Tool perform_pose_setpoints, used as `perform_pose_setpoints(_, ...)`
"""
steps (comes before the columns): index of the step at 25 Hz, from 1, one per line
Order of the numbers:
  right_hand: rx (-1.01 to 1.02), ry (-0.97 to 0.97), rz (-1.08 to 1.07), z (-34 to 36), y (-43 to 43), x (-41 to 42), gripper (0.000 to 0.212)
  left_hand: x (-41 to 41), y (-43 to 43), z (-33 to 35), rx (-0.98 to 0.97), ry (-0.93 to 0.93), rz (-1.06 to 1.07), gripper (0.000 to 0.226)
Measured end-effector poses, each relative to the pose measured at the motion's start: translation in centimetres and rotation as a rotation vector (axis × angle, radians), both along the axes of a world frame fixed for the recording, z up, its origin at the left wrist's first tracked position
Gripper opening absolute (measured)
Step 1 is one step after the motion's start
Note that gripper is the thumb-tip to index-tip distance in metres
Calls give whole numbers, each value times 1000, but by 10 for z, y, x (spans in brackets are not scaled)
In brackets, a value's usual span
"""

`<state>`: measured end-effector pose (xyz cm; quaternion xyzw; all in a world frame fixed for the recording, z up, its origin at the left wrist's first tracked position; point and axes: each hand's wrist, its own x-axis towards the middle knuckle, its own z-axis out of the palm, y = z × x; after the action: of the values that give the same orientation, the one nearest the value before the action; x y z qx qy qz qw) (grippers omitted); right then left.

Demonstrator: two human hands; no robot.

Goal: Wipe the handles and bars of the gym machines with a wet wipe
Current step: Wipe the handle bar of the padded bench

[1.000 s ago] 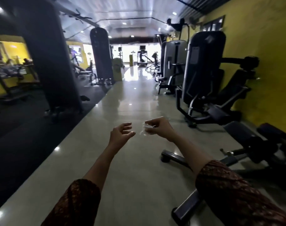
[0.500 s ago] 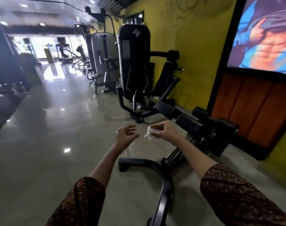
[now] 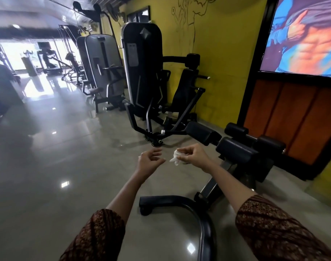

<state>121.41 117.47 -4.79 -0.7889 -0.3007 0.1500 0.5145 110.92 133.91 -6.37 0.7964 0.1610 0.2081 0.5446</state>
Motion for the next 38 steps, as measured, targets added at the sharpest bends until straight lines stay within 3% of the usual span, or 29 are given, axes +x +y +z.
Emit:
perform_pose_setpoints(6, -9, -4, -9, -20, 77, 95, 36, 102, 79, -18, 10, 25, -18, 37)
perform_pose_setpoints(13, 13, -4, -162, -24, 143, 237, 36, 252, 156, -21, -9, 9, -91, 36)
perform_pose_setpoints(19, -84, 65, -166, -73, 186, 315, 37, 338, 205, -74, -43, 126, -128, 35)
perform_pose_setpoints(26, -151, 194, -326, -136, 241, 396, 37, 444, 275, -126, -50, 270, -132, 32)
perform_pose_setpoints(29, -260, 105, -337, -148, 266, 422, 32, 479, 297, -146, -10, 332, -159, 32)
perform_pose_setpoints(32, -246, -61, -437, -163, 291, 441, 28, 504, 312, -166, 27, 386, -178, 31)
perform_pose_setpoints(38, -463, -268, 72, -212, 335, 451, 33, 523, 317, -197, -4, 430, -206, 29)
